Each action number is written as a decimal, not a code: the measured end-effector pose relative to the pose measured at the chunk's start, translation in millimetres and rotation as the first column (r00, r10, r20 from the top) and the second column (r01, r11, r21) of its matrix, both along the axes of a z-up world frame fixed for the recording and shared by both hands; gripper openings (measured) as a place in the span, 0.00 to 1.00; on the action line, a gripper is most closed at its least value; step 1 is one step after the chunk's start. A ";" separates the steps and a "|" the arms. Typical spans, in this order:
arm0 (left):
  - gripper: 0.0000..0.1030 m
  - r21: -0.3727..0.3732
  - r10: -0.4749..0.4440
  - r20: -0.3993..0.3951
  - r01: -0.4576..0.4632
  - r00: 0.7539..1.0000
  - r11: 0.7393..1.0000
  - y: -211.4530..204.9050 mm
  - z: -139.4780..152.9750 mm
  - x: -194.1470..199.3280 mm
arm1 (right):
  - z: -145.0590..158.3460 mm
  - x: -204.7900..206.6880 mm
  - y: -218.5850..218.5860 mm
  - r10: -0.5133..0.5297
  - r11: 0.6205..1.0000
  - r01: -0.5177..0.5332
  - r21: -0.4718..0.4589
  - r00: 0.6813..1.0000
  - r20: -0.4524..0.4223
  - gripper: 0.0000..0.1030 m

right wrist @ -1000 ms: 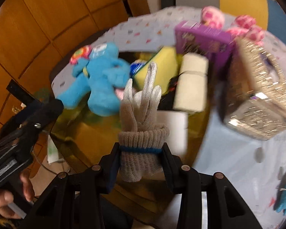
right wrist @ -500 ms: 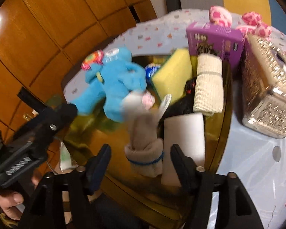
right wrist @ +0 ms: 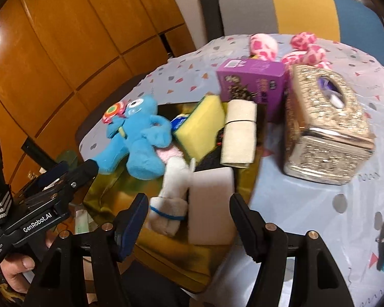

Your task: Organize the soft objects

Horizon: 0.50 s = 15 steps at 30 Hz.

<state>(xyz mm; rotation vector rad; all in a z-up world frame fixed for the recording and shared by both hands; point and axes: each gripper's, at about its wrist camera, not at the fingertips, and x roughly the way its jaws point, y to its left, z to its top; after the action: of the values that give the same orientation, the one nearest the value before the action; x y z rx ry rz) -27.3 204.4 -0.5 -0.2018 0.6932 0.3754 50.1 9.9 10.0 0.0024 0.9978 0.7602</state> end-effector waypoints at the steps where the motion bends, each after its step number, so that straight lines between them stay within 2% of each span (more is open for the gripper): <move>1: 0.93 0.004 -0.008 0.001 0.008 1.000 1.000 -2.5 0.9 0.4 | 1.1 1.1 -4.5 -0.010 1.000 0.010 -0.001 1.000 0.005 0.65; 7: 0.93 0.019 -0.056 -0.001 0.056 0.998 0.998 -18.0 4.5 4.1 | 5.0 10.8 -39.3 -0.100 0.995 0.100 0.004 0.995 0.020 0.65; 15: 0.93 0.041 -0.119 -0.018 0.120 0.993 0.992 -41.7 6.7 13.0 | 7.9 25.3 -93.5 -0.236 0.972 0.236 0.008 0.971 0.032 0.65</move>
<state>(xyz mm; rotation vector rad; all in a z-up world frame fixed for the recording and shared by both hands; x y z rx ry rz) -14.4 162.7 6.2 -0.1167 0.7088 0.2771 75.3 -83.6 17.9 0.1103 0.9449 0.5420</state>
